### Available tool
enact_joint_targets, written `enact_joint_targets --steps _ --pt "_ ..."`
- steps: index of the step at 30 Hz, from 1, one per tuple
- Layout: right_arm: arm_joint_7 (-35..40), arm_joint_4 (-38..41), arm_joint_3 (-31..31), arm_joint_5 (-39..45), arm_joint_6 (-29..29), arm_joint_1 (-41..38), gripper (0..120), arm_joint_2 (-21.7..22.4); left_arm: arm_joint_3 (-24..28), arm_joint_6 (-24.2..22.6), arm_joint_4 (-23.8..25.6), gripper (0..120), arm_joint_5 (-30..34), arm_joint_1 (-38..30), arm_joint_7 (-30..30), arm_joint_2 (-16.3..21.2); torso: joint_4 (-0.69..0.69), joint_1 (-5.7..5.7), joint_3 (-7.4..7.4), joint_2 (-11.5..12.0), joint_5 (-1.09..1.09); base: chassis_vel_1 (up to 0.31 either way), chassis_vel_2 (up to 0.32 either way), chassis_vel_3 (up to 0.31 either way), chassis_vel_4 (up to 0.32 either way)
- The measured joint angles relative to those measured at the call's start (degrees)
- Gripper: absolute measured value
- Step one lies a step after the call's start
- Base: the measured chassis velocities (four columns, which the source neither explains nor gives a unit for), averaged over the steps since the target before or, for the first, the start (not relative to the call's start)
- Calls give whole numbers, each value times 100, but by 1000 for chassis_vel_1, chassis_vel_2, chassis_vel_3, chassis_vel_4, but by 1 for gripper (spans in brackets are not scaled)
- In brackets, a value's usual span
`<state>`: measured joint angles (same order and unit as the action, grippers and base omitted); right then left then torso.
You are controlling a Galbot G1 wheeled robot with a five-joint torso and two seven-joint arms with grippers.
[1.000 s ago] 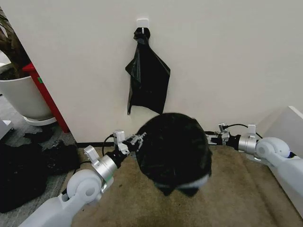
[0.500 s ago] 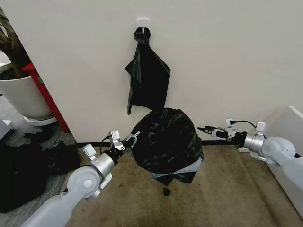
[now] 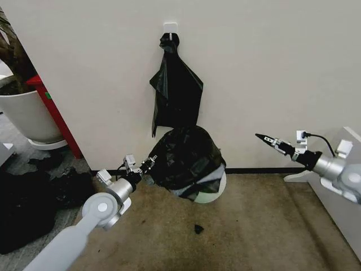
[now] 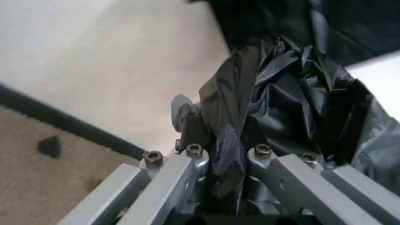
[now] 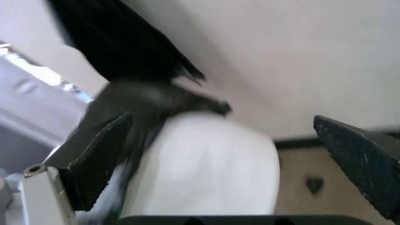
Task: Place the garbage bag over the trash bin.
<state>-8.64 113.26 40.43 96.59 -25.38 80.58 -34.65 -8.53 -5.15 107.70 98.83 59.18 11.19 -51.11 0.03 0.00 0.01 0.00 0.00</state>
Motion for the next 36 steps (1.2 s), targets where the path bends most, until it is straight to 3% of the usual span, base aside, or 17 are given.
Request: enact_joint_targets --steps 3,4,7,9,12,15,23,36 --pt "1168 667 90 104 174 353 100 -315 7 0 -51 5 152 -81 314 -44 -1 0 0 0 2 0 0 0 0" --pt "1982 1155 90 237 246 456 100 -558 30 3 -60 5 216 -125 508 -63 -2 0 0 0 -1 0 0 0 0" --pt "3327 1895 61 650 148 438 100 -829 63 3 -28 5 308 -163 710 -67 -3 0 0 0 3 0 0 0 0" --pt "3521 1994 43 738 131 412 100 -858 66 3 -17 5 317 -167 727 -67 -3 0 0 0 3 0 0 0 0" --pt "4742 2450 -156 1253 150 139 100 -989 77 3 35 5 336 -176 790 -63 -2 0 0 0 3 0 0 0 0" --pt "6341 2753 -858 1717 615 -714 100 -1146 100 0 151 5 333 -175 841 -32 -4 0 -1 0 0 0 0 0 0" --pt "6773 2833 -1710 1598 1044 -1474 100 -1233 155 1 285 5 209 -162 916 -35 -4 0 -1 0 1 0 0 0 0" --pt "6635 2918 -2006 1242 904 -1161 100 -1409 161 6 389 5 182 -168 998 -14 -3 0 -1 0 0 0 0 0 0"
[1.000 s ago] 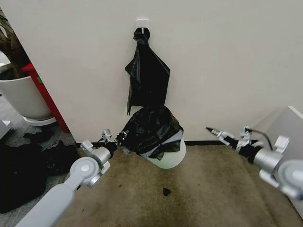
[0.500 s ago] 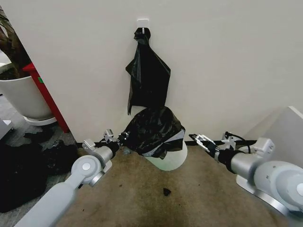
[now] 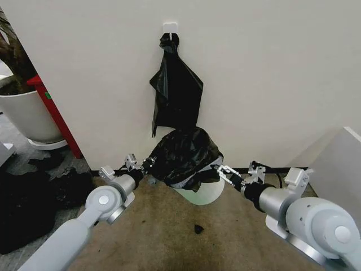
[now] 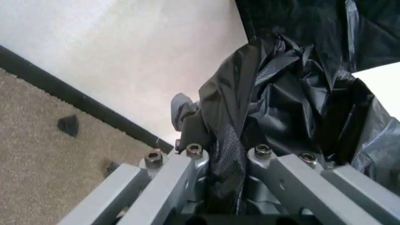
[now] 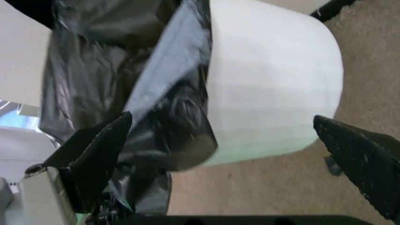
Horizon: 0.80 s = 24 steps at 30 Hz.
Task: Place the garbage bag over the trash bin.
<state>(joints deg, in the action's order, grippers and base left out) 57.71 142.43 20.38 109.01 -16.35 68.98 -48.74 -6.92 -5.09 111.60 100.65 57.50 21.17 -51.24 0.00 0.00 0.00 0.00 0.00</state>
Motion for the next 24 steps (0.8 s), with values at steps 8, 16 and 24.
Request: enact_joint_targets --steps 8,16,24 --pt "-4 -31 -65 -128 -22 238 100 -135 67 2 51 5 -28 -15 46 -64 0 0 0 0 1 0 0 0 0" --pt "-64 -495 -72 -339 -194 430 100 -353 56 2 154 5 89 -27 108 -62 0 0 0 0 0 0 0 0 0" --pt "-141 -391 290 -709 -271 808 100 -317 1 2 138 5 159 -33 143 -61 0 0 0 0 1 0 0 0 0"
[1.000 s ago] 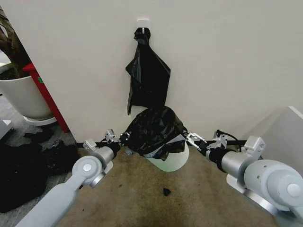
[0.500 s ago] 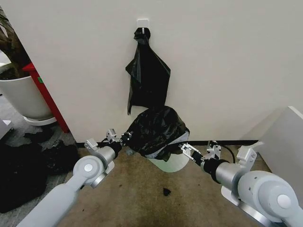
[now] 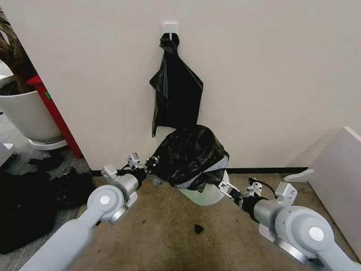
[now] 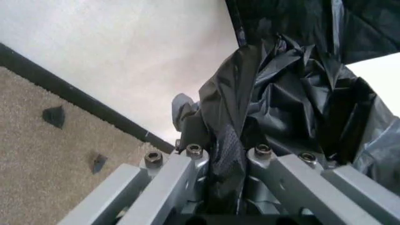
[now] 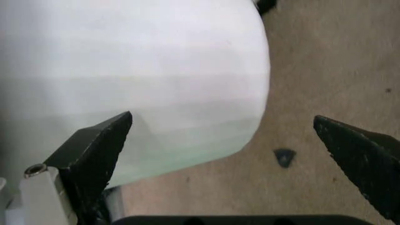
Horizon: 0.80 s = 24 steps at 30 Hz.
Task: Place the garbage bag over the trash bin.
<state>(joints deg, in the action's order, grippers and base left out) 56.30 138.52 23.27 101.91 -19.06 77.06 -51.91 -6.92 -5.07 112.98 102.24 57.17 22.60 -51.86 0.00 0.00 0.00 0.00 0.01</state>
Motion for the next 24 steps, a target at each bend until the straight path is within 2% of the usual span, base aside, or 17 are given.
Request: enact_joint_targets --steps 4,7,11,19,24 --pt "0 401 173 32 125 195 100 68 -10 0 -54 5 0 -24 5 -7 0 0 0 0 2 0 0 0 0" --pt "13 467 275 182 370 342 100 18 -2 0 -104 5 -2 -36 33 -38 0 0 0 0 -1 0 0 0 0" --pt "-112 467 369 349 412 377 100 -67 23 0 -104 5 -33 -14 66 -46 0 0 0 0 -1 0 0 0 0" --pt "-270 471 70 599 375 -259 100 -115 189 16 -77 5 -290 10 88 -16 -1 0 0 0 -1 0 0 0 0" --pt "-297 491 62 641 307 -345 100 -21 244 49 -100 5 -399 -21 148 -4 -1 0 0 0 0 0 0 0 0"
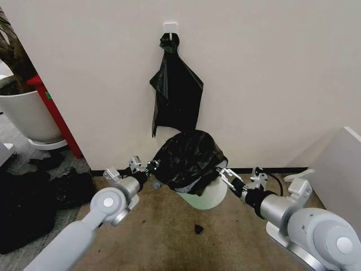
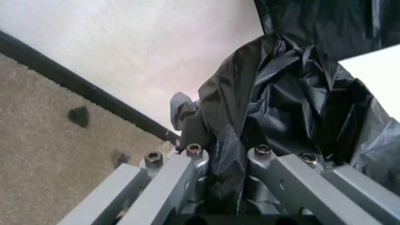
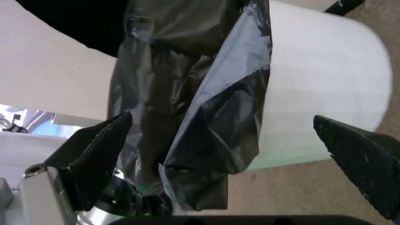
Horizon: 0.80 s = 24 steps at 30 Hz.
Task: Place the garbage bag over the trash bin.
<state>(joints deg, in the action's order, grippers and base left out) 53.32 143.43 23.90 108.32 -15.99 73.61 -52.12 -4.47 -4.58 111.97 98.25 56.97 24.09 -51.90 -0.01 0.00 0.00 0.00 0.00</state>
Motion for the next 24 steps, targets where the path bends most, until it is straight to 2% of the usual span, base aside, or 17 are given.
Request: enact_joint_targets --steps 5,24 --pt "6 -2 101 -41 -56 225 100 37 -22 28 -66 5 135 -85 52 -38 2 0 0 0 -1 0 0 0 0" --pt "-74 -14 -81 -33 -69 84 100 -125 61 28 -44 5 4 -91 44 -81 0 0 0 0 0 0 0 0 0"
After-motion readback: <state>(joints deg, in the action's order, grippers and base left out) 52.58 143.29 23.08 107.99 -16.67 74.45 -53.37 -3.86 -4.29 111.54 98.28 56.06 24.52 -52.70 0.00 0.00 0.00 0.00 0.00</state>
